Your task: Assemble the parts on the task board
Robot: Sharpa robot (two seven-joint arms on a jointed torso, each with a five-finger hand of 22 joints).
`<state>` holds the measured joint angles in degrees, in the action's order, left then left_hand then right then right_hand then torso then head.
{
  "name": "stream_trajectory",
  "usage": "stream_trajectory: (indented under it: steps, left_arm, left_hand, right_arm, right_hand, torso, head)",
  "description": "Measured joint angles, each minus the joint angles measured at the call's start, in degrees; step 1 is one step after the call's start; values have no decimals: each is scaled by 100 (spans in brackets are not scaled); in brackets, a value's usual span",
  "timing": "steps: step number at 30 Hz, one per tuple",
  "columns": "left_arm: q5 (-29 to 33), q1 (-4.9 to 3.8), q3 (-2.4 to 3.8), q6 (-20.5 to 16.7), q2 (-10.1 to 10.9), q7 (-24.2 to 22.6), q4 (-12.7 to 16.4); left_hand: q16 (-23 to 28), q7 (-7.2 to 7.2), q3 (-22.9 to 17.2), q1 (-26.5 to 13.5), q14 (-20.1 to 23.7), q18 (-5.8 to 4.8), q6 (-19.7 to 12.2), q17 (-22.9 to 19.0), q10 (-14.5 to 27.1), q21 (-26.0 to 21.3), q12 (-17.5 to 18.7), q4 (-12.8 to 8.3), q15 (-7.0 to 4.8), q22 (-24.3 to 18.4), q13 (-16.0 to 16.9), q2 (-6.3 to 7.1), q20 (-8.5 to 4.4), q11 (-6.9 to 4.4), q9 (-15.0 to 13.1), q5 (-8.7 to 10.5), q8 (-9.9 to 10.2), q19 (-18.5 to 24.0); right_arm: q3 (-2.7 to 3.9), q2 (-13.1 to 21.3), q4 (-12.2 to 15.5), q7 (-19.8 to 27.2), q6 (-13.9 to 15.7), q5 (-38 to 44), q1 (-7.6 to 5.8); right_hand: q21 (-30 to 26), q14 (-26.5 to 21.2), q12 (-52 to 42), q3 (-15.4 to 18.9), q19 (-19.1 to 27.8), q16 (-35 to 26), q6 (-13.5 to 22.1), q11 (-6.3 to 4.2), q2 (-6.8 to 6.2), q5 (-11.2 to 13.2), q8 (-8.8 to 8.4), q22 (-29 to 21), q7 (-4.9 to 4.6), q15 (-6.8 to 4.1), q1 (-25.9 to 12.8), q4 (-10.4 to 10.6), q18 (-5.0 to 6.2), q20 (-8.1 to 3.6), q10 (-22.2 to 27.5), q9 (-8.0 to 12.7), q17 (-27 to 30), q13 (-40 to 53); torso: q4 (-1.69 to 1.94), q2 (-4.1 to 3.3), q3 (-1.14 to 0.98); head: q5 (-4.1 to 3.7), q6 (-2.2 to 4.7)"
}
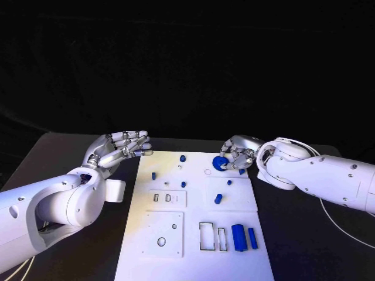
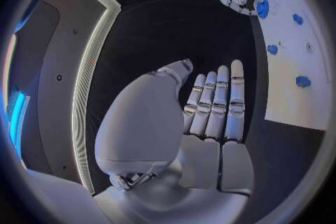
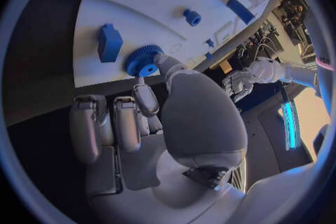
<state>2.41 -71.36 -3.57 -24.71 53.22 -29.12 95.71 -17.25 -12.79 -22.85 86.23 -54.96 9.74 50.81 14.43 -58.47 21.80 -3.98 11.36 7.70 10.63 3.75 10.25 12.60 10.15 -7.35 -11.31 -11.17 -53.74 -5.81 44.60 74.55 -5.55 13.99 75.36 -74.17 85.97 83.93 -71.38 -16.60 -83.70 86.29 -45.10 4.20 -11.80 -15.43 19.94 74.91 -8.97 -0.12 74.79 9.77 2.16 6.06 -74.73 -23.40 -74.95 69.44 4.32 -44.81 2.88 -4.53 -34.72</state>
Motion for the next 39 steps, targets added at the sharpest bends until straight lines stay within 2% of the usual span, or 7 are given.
stream_trajectory:
  steps: [7,10,12,15,17,31,39]
  left_arm:
    - [1,0,0,5,-11,8,-14]
    - [1,0,0,7,-13,13,-18]
    - [1,0,0,8,-14,15,-21]
    - [1,0,-1,10,-14,20,-22]
    - [2,0,-1,11,-14,22,-24]
    - [2,0,-1,12,-19,38,-42]
    - [2,1,-1,23,-33,48,-43]
  left_hand:
    - [0,0,-23,0,0,0,0,0,0,0,0,-24,0,0,0,0,0,0,0,0,0,0]
    - [0,0,-23,0,0,-1,0,5,0,0,0,-24,0,8,0,0,0,0,0,0,0,0]
    - [0,0,-24,0,0,0,0,5,0,11,0,-24,0,8,0,0,0,0,0,0,0,0]
    - [0,0,-24,0,0,0,0,4,0,25,0,-23,0,7,0,0,0,0,0,0,0,0]
    - [0,0,-23,0,0,0,0,4,0,25,0,-23,0,8,0,0,0,0,0,0,0,0]
    - [0,-17,-62,0,0,0,-17,23,21,62,0,-95,0,34,0,0,0,21,7,0,22,42]
    - [0,-20,-62,0,0,0,-20,23,21,62,0,-95,0,45,0,0,0,21,6,0,22,42]
  right_arm:
    - [0,-13,31,-35,32,130,3]
    - [-1,-13,69,-59,83,267,10]
    - [-2,-12,98,-72,132,369,18]
    - [-5,-8,166,-76,264,544,33]
    - [-11,-1,224,-77,391,666,50]
    - [-16,19,807,-119,1138,1157,74]
    - [-15,-294,981,-227,1369,1425,71]
  right_hand:
    - [25,0,-174,-54,0,36,-145,-21,39,52,35,-1,9,0,39,38,0,0,-116,9,0,170]
    - [105,9,-435,-420,-30,69,-486,-106,108,406,92,4,88,-55,232,-24,0,-30,-331,16,1,440]
    - [106,10,-526,-602,-30,69,-570,-168,91,452,114,4,80,-74,280,-68,0,-34,-393,20,1,531]
    - [155,11,-615,-827,-30,70,-603,-214,114,483,114,4,48,-114,344,-162,-91,-75,-483,20,1,552]
    - [155,11,-673,-963,-29,96,-603,-206,76,477,114,4,47,-114,384,-186,-90,-114,-534,21,1,552]
    - [221,10,-748,-1088,-29,95,-634,-225,-6,421,115,3,22,-113,142,-91,-90,-114,-614,20,2,552]
    - [221,10,-748,-1104,-29,95,-636,-225,-30,399,120,2,21,-113,118,-75,-90,-114,-614,20,2,551]
  torso:
    - [4,-1,0]
    - [5,-1,0]
    - [5,0,0]
    - [4,0,-2]
    - [3,0,-4]
    - [12,1,0]
    - [12,-3,1]
  head:
    - [-7,-2]
    - [-7,-2]
    - [-3,-2]
    - [2,4]
    - [6,8]
    - [17,28]
    - [36,31]
